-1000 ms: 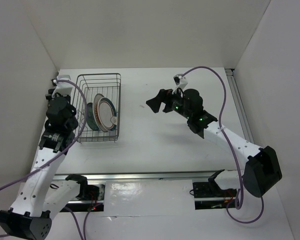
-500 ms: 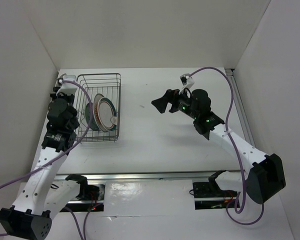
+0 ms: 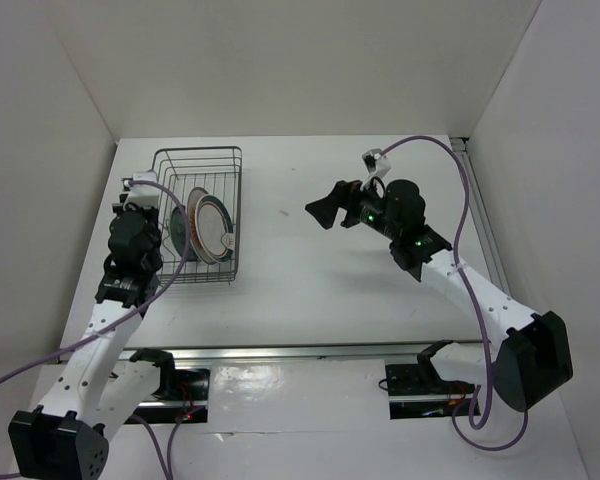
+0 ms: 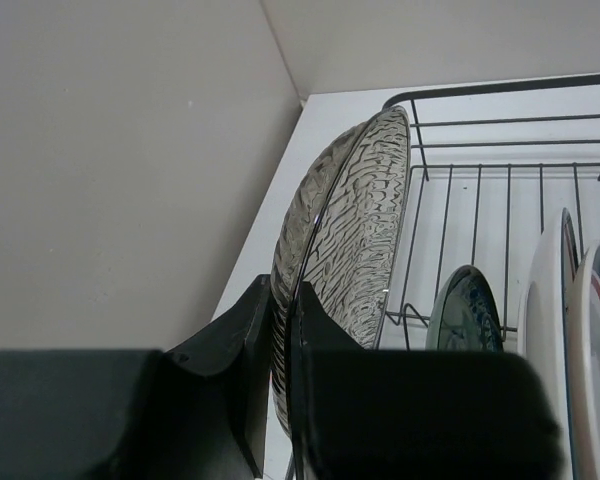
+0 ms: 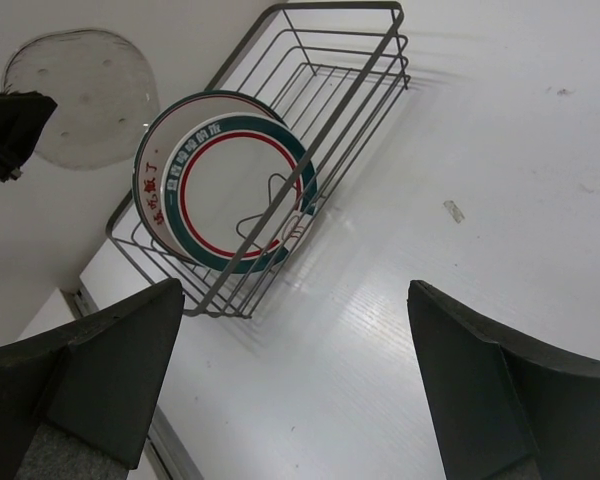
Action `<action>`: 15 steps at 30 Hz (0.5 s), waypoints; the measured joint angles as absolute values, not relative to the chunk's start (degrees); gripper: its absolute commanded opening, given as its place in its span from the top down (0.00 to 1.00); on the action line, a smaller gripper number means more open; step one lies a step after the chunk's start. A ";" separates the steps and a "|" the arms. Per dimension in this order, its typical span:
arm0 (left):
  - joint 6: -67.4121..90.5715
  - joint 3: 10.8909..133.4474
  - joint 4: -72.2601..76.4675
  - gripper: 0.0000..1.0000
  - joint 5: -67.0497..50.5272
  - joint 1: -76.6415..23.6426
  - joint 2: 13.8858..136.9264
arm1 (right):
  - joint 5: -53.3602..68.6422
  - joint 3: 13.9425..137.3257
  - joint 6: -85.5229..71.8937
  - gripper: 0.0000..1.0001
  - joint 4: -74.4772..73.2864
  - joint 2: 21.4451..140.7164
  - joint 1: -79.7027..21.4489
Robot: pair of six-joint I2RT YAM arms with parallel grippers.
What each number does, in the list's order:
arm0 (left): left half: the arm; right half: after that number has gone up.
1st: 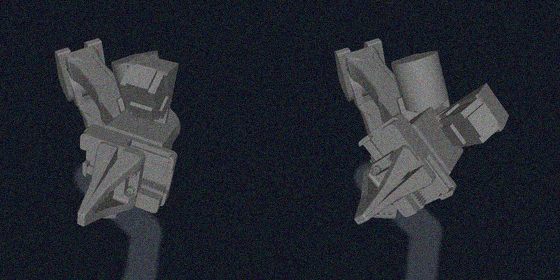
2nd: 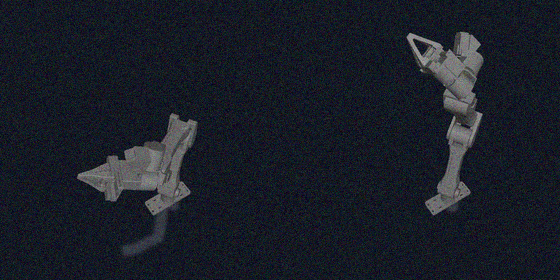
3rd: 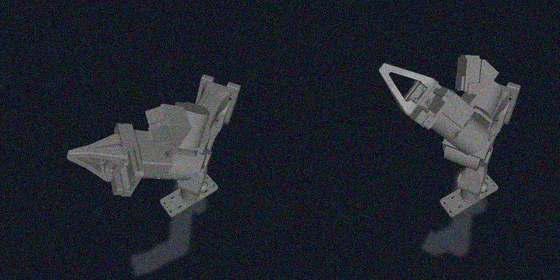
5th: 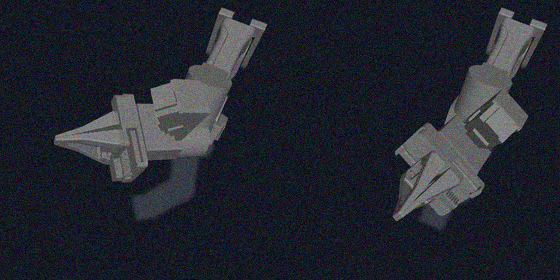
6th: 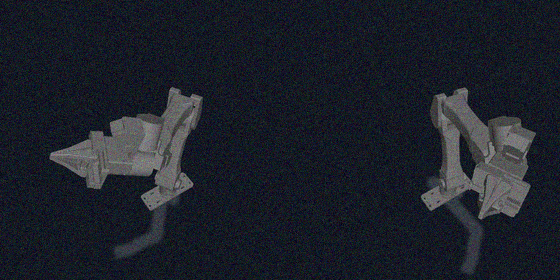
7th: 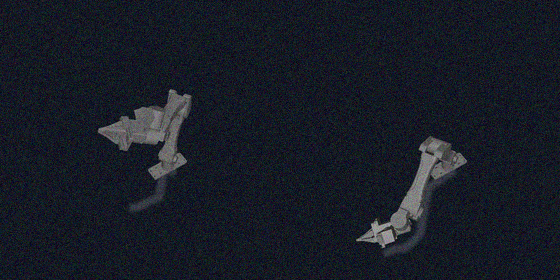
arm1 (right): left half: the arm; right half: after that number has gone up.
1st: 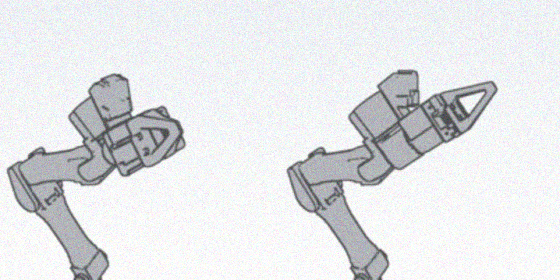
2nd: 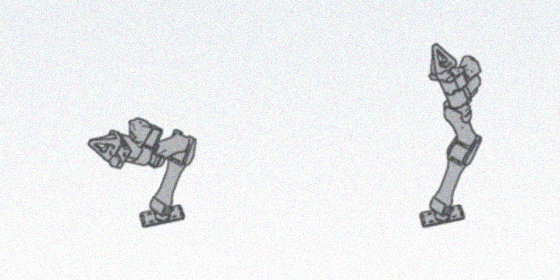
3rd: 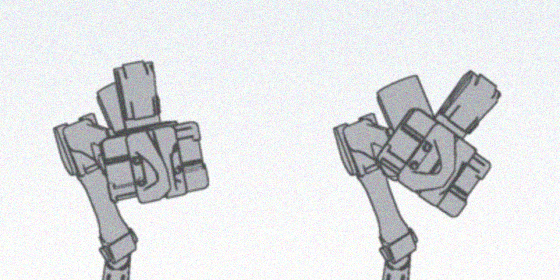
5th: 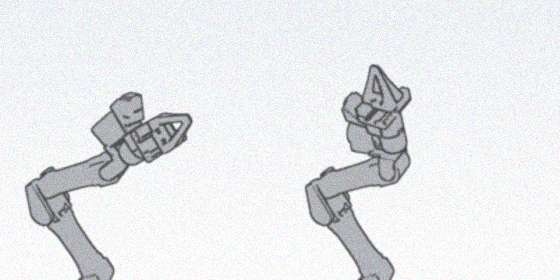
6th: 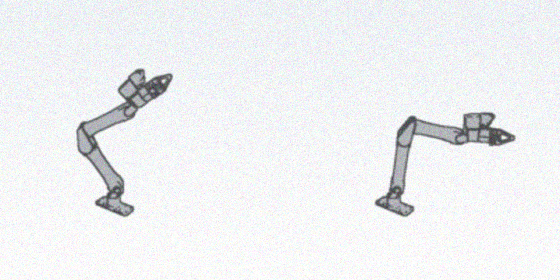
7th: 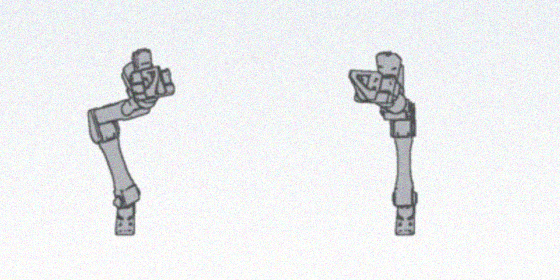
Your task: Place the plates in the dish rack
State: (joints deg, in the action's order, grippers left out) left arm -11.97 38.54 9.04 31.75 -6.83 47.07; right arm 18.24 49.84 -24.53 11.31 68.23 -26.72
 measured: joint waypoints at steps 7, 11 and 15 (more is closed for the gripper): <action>-9.89 33.34 11.81 1.00 31.97 -6.04 46.39 | 18.96 48.53 -24.47 0.00 11.22 66.78 -25.74; -9.87 31.29 11.77 1.00 32.77 -6.02 45.89 | 19.38 48.29 -24.29 0.00 11.25 65.30 -25.61; -10.00 31.20 12.73 1.00 33.32 -6.02 45.91 | 20.12 48.29 -24.23 0.00 11.22 63.90 -25.61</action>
